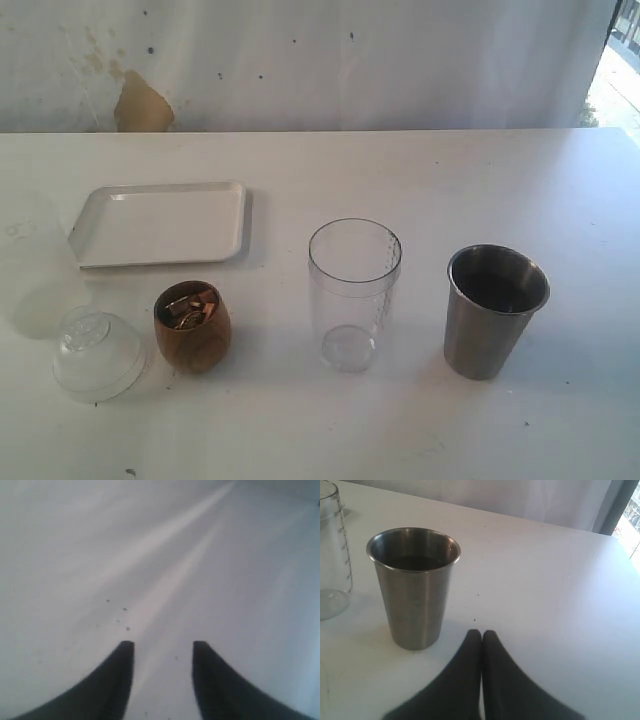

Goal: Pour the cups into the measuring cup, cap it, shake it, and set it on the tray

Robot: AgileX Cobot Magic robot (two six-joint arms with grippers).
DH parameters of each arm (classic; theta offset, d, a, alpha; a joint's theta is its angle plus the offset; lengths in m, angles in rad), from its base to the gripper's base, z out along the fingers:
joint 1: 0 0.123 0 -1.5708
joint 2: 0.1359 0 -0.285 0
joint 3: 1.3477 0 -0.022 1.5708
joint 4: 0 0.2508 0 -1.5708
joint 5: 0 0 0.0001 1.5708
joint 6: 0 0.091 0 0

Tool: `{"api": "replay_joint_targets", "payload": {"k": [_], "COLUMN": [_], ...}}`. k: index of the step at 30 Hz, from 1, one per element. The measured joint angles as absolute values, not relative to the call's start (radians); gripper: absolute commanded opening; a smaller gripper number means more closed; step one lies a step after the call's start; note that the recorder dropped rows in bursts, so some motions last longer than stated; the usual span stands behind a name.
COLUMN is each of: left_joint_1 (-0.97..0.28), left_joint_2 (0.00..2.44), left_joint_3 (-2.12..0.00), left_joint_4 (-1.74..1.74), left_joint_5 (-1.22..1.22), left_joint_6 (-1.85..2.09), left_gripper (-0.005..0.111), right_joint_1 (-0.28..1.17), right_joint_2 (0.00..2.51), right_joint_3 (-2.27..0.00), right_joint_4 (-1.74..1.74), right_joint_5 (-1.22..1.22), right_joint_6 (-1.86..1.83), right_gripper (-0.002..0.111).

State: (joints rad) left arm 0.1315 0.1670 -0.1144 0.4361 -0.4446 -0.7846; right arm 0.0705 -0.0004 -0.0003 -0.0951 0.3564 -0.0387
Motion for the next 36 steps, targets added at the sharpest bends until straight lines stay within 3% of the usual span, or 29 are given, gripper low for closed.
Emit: {"api": "replay_joint_targets", "payload": {"k": [1, 4, 12, 17, 23, 29, 36], "left_joint_1": [0.132, 0.132, 0.132, 0.127, -0.023, -0.206, -0.262], "left_joint_2": [0.205, 0.363, 0.766, 0.98, 1.207, 1.391, 1.53], "left_joint_3": [-0.134, -0.178, -0.205, -0.205, -0.206, -0.212, -0.314], "left_joint_4": [0.491, 0.688, 1.032, 1.113, 1.088, 0.849, 0.789], "left_joint_5": [-0.472, -0.606, -0.94, -1.016, -1.027, -0.971, -0.857], "left_joint_6": [-0.831, -0.982, -1.097, -0.99, -0.778, -0.456, -0.345], "left_gripper": [0.078, 0.086, 0.086, 0.078, 0.076, 0.076, 0.086], "right_joint_1": [0.07, 0.07, 0.07, 0.07, 0.07, 0.07, 0.07], "right_joint_2": [0.0, 0.0, 0.0, 0.0, 0.0, 0.0, 0.0], "right_joint_3": [0.0, 0.0, 0.0, 0.0, 0.0, 0.0, 0.0], "right_joint_4": [-0.095, -0.095, -0.095, -0.095, -0.095, -0.095, -0.095], "right_joint_5": [0.356, 0.356, 0.356, 0.356, 0.356, 0.356, 0.356], "right_joint_6": [-0.039, -0.039, -0.039, -0.039, -0.039, -0.039, -0.039], "right_gripper": [0.0, 0.0, 0.0, 0.0, 0.0, 0.0, 0.0]}}
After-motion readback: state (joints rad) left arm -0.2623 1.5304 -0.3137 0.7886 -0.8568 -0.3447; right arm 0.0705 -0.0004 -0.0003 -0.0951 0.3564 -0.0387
